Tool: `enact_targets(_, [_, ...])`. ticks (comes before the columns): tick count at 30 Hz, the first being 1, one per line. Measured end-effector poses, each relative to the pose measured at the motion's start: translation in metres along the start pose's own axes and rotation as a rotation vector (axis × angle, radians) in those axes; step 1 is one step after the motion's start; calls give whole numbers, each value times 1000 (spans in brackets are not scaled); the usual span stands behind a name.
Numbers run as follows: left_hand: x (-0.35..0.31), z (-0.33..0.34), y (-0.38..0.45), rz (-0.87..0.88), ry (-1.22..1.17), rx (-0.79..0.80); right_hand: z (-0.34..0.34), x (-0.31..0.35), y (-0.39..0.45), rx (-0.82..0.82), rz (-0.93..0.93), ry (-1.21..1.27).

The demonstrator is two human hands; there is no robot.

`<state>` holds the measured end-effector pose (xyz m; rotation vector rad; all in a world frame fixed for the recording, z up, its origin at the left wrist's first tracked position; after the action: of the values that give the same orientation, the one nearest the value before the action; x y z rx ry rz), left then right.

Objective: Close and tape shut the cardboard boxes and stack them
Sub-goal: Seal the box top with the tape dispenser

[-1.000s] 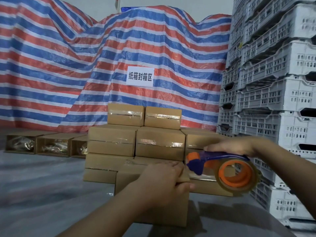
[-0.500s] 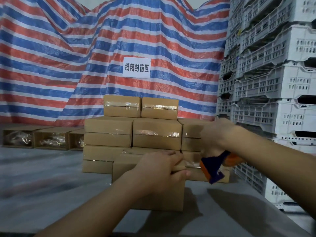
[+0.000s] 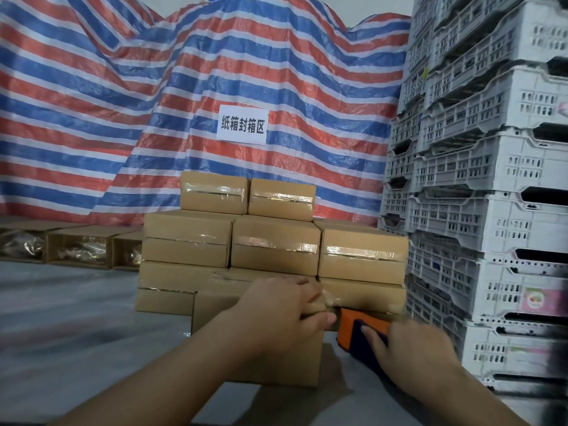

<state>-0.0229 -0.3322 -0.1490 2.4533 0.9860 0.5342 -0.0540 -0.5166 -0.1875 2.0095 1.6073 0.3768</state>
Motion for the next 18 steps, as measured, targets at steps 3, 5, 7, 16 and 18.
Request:
enact_targets(3, [-2,-3,-1,5,6,-19,-9,0,6,45,47,13])
enact_targets(5, [-2,-3,0,3,0,-23,-31,4,17,-10,52,129])
enact_targets(7, [-3,-4,0,0,2,-26,-62,16,28,-124,-2,496])
enact_targets(16, [-1,-11,-4,-18,0,-41,-51,114,72,299,138,1536])
enact_targets(18, [2,-8,-4,-57,-27,-22,-28,123,61,389,176,1592])
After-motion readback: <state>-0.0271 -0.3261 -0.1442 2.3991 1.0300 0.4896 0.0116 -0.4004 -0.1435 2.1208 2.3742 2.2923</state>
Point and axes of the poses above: each hand's wrist, its own y-axis towards the middle knuckle, its own z-axis out of the palm, x = y × z, the point moved 9 cm from there along y, towards the middle knuckle, and after that the axes turned 5 degrees about y, right-handed, at the moved point
